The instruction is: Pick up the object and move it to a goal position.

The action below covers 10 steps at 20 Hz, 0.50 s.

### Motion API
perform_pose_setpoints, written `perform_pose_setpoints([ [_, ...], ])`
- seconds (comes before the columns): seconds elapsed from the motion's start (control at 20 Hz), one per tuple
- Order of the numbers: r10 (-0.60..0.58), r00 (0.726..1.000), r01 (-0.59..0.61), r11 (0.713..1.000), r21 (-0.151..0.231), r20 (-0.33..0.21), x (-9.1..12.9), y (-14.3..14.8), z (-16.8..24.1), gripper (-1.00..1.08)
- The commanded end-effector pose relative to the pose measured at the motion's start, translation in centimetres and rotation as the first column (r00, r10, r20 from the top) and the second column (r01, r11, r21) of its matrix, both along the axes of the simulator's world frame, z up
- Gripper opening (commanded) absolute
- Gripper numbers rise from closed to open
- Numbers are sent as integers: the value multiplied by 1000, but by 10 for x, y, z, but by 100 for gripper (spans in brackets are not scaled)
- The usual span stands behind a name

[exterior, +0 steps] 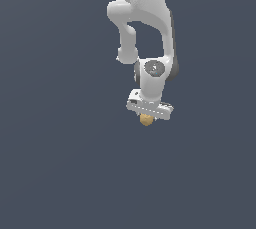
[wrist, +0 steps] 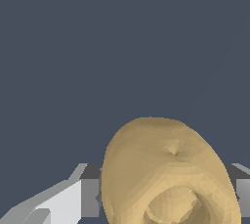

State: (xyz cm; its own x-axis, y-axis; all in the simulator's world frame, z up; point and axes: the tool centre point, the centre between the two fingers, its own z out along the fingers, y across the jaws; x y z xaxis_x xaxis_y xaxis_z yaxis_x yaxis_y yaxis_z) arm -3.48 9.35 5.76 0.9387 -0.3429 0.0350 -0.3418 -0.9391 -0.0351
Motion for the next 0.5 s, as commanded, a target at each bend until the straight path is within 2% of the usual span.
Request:
perform_pose_setpoints([
  [0.0, 16, 1000, -16, 1000, 9, 22, 5, -6, 9, -100],
  [0.45, 95, 987, -102, 994, 49, 130, 30, -36, 50, -100],
])
